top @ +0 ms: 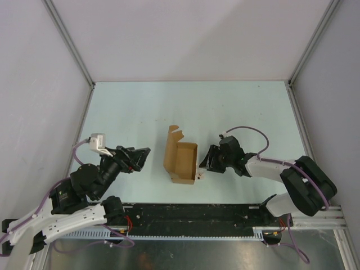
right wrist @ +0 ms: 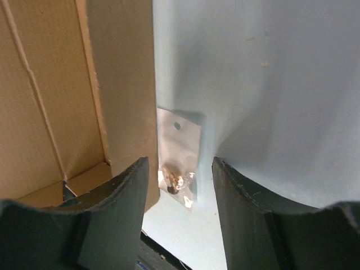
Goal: Fold the paper box
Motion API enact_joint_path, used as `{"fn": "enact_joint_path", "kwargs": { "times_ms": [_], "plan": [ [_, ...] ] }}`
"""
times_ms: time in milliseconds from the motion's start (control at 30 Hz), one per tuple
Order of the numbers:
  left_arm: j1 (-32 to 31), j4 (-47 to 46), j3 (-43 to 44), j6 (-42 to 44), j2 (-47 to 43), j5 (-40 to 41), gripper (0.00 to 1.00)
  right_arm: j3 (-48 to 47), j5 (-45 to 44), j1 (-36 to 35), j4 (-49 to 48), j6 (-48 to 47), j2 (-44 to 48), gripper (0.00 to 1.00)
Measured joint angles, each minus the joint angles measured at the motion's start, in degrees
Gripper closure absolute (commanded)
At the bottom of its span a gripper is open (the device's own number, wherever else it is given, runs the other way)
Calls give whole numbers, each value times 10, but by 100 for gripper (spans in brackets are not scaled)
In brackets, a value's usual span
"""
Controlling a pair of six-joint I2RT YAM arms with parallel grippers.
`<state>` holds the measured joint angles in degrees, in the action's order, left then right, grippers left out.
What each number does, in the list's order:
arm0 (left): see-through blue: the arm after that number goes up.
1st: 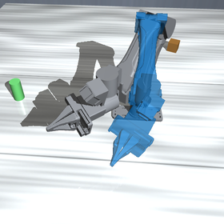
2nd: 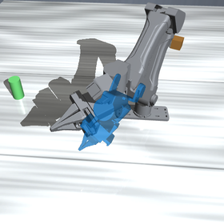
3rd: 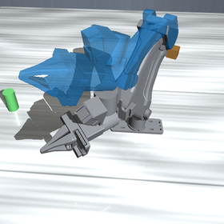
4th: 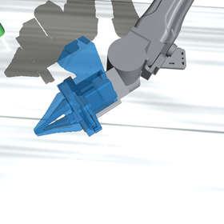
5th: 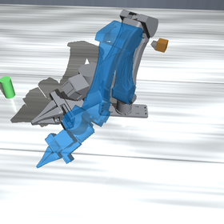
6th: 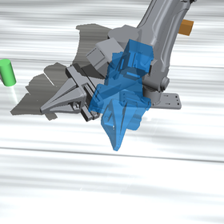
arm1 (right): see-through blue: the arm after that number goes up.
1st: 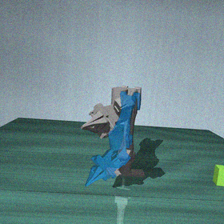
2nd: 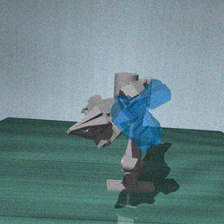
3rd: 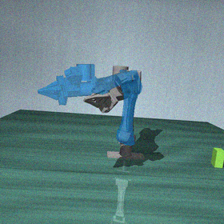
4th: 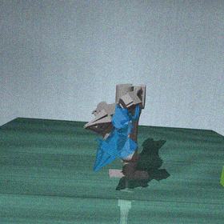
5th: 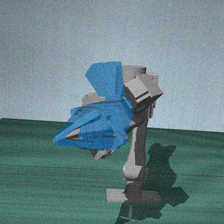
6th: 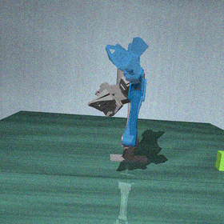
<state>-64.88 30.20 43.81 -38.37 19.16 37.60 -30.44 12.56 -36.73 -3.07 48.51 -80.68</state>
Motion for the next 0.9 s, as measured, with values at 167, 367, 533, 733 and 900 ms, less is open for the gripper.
{"fn": "enact_joint_path", "kwargs": {
  "times_ms": [167, 367, 533, 733, 900],
  "plan": [
    [0, 0, 0, 0, 0, 0, 11, 2, 14, -6, -49, 8, -24, 55],
    [0, 0, 0, 0, 0, 0, 11, 3, 14, -17, -67, 14, -44, 76],
    [0, 0, 0, 0, 0, 0, 11, 7, 14, -19, -74, 16, -53, 98],
    [0, 0, 0, 0, 0, 0, 11, 14, 8, -19, -50, 8, -31, 100],
    [0, 0, 0, 0, 0, 0, 11, 20, -39, -16, 49, -18, 110, 100]
  ]
}}
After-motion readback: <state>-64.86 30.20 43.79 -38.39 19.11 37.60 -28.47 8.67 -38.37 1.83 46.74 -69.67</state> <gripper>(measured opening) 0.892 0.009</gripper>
